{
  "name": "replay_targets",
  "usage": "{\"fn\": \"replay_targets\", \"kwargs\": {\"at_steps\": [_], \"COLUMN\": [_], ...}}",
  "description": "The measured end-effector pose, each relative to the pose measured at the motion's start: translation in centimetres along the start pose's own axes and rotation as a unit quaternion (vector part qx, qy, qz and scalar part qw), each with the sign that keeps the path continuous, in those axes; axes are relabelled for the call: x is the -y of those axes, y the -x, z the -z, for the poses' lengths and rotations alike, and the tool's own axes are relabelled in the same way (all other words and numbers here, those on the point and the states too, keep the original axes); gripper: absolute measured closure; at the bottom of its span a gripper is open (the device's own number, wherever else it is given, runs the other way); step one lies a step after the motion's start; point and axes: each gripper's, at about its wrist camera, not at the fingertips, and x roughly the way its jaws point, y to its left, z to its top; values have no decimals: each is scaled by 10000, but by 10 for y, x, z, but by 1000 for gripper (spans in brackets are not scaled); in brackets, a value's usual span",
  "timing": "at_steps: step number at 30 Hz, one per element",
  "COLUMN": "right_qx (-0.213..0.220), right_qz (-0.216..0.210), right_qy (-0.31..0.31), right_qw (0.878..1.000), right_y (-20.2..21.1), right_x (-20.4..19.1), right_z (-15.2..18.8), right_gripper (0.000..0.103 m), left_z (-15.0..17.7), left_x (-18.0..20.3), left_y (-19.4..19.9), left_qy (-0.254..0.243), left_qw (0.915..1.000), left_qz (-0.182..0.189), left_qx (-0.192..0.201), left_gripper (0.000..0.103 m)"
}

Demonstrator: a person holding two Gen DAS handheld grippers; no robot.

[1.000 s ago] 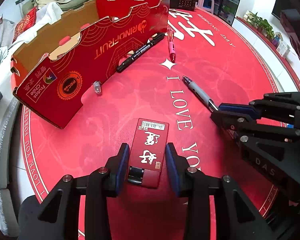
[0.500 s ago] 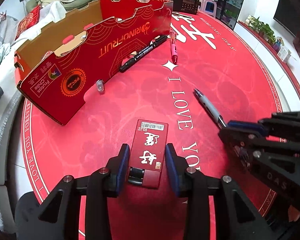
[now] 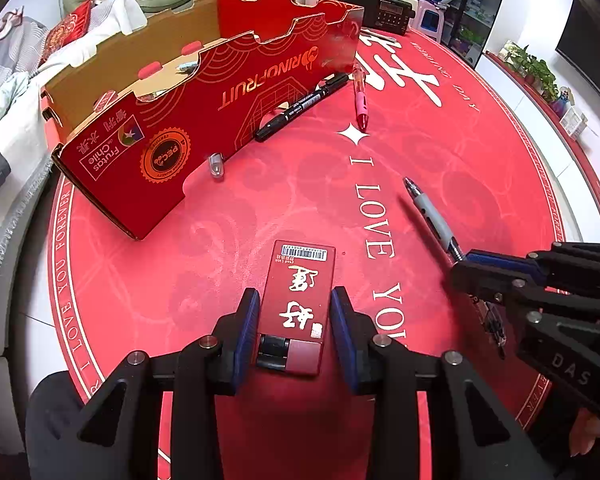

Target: Organize rigid objects

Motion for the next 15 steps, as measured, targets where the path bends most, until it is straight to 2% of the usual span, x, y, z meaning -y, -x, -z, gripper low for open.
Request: {"fn": "replay_targets", "kwargs": {"at_steps": [15], "right_qx": [428], "right_qz": [-293], "right_qy": [-5], "right_qw": [9987], "right_y": [23], "right_x": [-10], "right_z": [-7], "right_gripper": [92], "left_z": [-5], "left_x": [-4], "left_y": [16], "left_qy": [146], "left_qw": [9998], "left_qz": [-105], "left_qx": [123], "left_gripper": [64]}}
